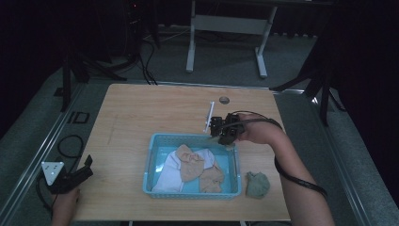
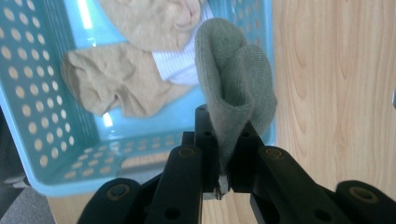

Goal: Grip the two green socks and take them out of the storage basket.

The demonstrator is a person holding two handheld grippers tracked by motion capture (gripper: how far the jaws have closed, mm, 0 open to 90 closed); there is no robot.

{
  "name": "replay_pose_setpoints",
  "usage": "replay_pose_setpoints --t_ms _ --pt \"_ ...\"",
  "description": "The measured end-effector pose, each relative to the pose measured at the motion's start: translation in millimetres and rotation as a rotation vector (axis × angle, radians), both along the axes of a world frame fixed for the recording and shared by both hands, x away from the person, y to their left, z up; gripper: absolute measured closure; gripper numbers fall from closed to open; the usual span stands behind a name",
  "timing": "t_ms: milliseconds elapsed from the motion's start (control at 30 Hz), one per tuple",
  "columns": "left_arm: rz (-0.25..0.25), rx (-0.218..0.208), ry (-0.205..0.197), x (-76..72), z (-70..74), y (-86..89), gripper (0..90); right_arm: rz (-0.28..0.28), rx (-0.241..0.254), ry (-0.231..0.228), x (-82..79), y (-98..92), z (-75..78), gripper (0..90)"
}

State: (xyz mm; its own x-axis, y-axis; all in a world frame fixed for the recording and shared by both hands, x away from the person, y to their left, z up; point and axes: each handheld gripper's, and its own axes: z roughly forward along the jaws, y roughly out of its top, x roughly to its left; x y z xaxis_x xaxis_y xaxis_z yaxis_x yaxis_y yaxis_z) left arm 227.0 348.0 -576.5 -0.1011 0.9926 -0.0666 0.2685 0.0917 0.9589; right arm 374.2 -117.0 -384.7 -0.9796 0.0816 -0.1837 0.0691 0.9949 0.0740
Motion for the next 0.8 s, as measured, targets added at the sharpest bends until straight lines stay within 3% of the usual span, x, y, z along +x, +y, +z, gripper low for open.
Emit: replay_pose_setpoints --t_ms 367,600,700,800 --pt "0.001 0.001 0.001 -0.1 0.0 0.0 0.7 -0.082 0.014 -0.012 4.6 -42.8 9.0 84.7" --pt "0.0 0.002 0.002 0.0 0.0 -0.2 0.7 -0.17 0.015 -0.009 11.8 -86.0 2.2 84.7" --pt "0.001 0.002 0.002 0.0 0.0 -0.3 0.7 -0.183 0.018 -0.007 12.9 -91.7 1.0 84.7" --pt "0.001 0.004 0.004 0.1 0.1 -0.3 0.7 -0.239 0.012 0.009 18.4 -111.4 -5.9 84.6"
